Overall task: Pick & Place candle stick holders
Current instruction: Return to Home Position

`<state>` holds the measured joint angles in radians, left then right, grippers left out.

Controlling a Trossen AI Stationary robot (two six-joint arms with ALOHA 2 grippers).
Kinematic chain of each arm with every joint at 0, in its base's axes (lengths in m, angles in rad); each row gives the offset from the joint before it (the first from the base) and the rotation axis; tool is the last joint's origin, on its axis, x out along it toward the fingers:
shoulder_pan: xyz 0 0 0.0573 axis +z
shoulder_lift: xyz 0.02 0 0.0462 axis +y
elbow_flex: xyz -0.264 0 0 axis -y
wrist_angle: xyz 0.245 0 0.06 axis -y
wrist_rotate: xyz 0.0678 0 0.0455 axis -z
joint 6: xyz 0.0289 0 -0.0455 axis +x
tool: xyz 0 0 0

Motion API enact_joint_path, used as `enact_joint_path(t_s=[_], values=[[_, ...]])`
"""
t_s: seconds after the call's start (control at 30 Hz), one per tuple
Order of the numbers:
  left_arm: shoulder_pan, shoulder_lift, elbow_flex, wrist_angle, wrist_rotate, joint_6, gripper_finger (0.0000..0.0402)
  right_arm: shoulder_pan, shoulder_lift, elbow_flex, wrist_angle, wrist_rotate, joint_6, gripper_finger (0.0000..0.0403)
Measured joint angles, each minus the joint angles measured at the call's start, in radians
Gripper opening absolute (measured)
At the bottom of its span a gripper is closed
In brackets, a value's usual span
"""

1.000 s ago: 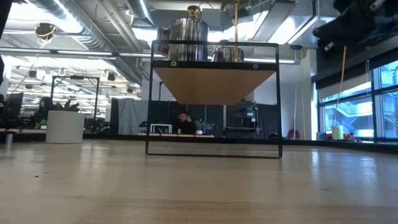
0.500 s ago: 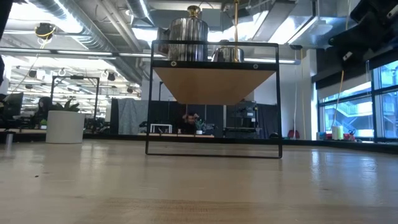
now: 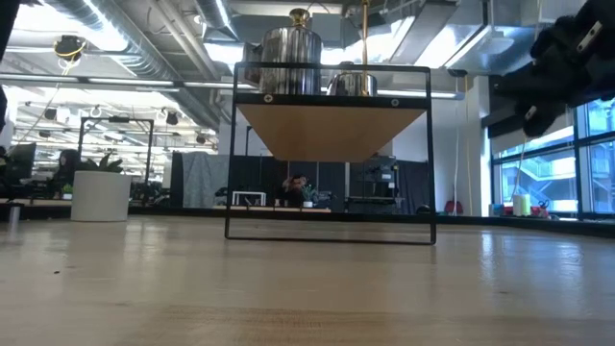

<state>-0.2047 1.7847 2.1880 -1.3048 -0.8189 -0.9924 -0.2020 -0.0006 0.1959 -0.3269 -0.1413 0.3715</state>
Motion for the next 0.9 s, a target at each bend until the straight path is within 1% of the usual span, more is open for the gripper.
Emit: enact_joint_path(t_s=[0.13, 0.33, 0.57, 0.9], values=[[-0.003, 0.0, 0.0, 0.0, 0.005, 0.0, 0.0002, 0.0, 0.0, -0.052, 0.069, 0.001, 0.032, 0.0], [-0.011, 0.0, 0.0, 0.0, 0.007, 0.0, 0.0002, 0.0, 0.0, -0.111, 0.104, 0.003, 0.041, 0.0], [-0.011, 0.0, 0.0, 0.0, 0.013, 0.003, 0.0002, 0.0, 0.0, -0.111, 0.11, 0.044, 0.041, 0.0], [-0.018, 0.0, 0.0, 0.0, 0.02, 0.019, 0.0002, 0.001, 0.0, -0.111, 0.108, 0.037, 0.059, 0.0002]])
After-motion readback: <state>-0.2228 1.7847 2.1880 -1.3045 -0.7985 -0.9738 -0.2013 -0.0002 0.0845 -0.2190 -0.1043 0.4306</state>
